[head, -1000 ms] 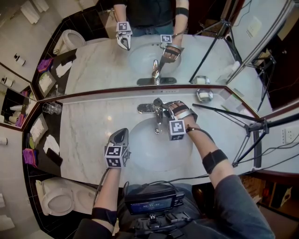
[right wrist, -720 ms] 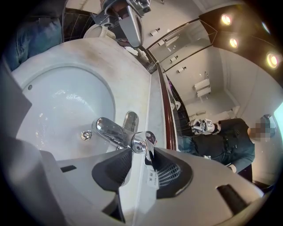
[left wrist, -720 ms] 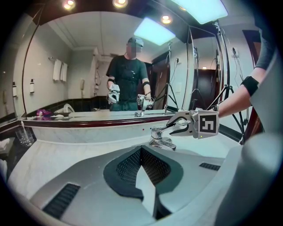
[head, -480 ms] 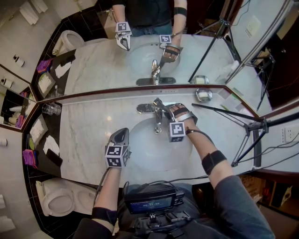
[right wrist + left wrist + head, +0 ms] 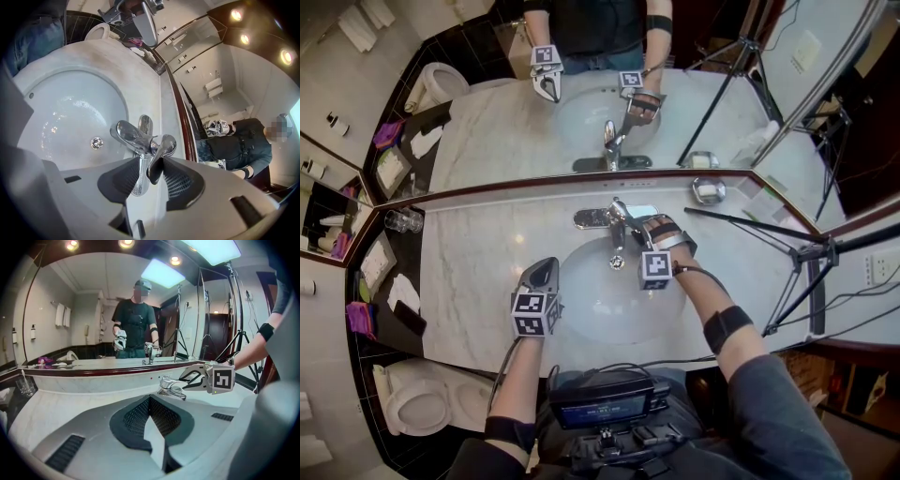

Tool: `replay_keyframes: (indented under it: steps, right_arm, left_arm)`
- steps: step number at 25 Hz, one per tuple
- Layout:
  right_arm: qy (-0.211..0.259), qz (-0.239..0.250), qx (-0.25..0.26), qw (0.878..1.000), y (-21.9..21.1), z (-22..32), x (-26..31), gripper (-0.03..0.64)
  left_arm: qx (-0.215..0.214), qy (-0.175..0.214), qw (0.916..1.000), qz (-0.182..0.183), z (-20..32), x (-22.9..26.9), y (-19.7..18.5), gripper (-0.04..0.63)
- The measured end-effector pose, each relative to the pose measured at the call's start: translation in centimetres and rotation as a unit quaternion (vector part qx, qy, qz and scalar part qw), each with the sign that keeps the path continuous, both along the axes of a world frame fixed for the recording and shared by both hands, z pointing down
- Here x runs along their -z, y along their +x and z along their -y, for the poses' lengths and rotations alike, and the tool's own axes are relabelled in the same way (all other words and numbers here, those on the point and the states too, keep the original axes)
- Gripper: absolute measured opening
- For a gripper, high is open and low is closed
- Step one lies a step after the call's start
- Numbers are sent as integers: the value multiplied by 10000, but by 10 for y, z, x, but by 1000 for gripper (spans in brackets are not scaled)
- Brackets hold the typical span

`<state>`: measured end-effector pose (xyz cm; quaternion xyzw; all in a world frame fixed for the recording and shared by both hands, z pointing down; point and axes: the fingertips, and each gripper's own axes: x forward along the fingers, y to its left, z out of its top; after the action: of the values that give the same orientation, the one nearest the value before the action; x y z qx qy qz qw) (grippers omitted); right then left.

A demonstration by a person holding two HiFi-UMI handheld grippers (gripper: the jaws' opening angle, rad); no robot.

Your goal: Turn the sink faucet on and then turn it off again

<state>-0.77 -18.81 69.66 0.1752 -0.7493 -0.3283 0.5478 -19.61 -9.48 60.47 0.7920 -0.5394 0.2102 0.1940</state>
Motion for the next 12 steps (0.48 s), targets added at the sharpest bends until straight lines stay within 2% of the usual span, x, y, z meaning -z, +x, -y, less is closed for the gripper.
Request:
replay_keyframes:
  steps: [8, 12]
  right_arm:
    - [7, -49, -54, 10000, 1, 0, -1, 163]
    - [-178, 141, -262, 9994, -2, -2, 3, 164]
  left_arm:
    - [5, -1, 10000, 23, -2, -2, -2, 3]
    - [-6, 17, 10000, 53, -3, 0, -3, 3]
